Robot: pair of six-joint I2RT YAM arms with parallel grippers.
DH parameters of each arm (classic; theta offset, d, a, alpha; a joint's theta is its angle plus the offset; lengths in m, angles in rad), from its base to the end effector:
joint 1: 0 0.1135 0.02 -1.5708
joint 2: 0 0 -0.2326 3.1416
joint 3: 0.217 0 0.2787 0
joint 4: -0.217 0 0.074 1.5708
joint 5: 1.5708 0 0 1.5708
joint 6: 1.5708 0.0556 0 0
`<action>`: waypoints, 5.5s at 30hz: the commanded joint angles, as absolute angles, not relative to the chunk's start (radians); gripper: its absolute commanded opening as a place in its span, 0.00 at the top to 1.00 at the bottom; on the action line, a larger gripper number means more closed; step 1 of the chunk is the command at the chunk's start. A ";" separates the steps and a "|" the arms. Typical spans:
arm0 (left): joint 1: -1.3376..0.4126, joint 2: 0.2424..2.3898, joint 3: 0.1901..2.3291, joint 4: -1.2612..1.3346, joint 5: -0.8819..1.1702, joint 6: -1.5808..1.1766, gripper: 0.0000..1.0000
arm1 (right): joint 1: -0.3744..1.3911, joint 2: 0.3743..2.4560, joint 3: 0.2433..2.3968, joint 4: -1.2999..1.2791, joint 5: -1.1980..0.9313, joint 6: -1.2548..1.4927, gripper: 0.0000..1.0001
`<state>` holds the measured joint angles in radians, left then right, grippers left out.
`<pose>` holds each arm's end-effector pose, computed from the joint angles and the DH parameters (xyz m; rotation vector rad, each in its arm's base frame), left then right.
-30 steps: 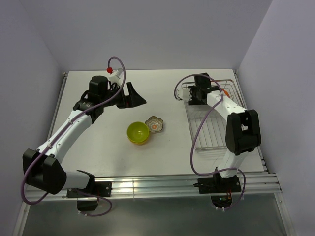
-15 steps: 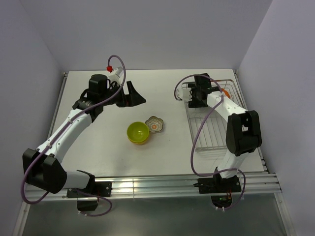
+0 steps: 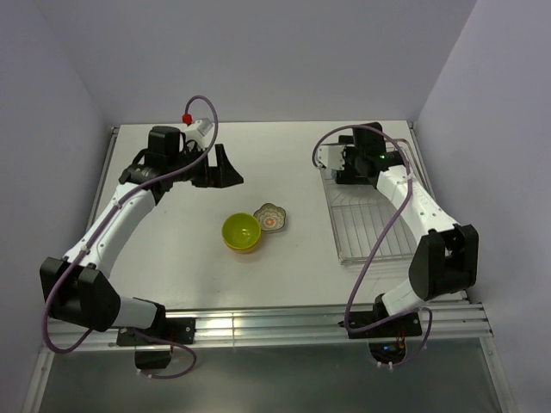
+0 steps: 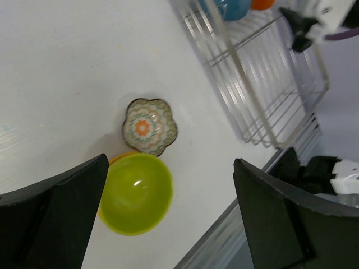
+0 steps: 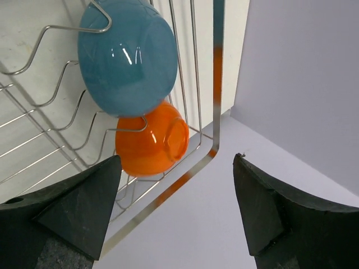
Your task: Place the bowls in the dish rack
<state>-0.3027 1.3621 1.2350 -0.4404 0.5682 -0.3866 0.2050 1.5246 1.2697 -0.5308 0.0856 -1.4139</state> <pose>0.3264 -0.1333 0.3011 0.2572 2.1913 -1.0025 0.3723 0.0725 0.2438 -1.7508 1.7288 -0.6656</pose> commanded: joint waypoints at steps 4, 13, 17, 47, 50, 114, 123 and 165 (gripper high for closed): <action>-0.259 1.391 1.289 -0.587 0.514 -0.134 0.00 | 0.207 1.448 1.385 -0.684 0.045 -1.177 0.12; -0.259 1.442 1.252 -0.687 0.367 0.084 0.24 | 0.149 1.437 1.482 -0.827 -0.250 -0.585 0.12; -0.259 1.479 1.247 -0.716 0.390 0.127 0.32 | 0.101 1.425 1.462 -0.880 -0.449 -0.378 0.12; -0.474 1.643 1.198 -0.646 0.221 0.141 0.61 | -0.089 1.422 1.353 -0.830 -0.723 -0.066 0.11; -0.479 1.649 1.203 -0.644 0.221 0.138 0.67 | -0.089 1.416 1.355 -0.834 -0.721 -0.075 0.11; -0.390 1.485 1.425 -0.252 0.592 -0.535 1.00 | 0.302 1.468 1.385 -0.273 -0.879 0.684 0.00; -0.390 1.477 1.408 -0.213 0.634 -0.563 1.00 | 0.318 1.493 1.378 -0.236 -0.930 0.722 0.00; -0.390 1.488 1.373 -0.225 0.660 -0.546 0.26 | 0.267 1.428 1.394 -0.328 -0.894 0.569 1.00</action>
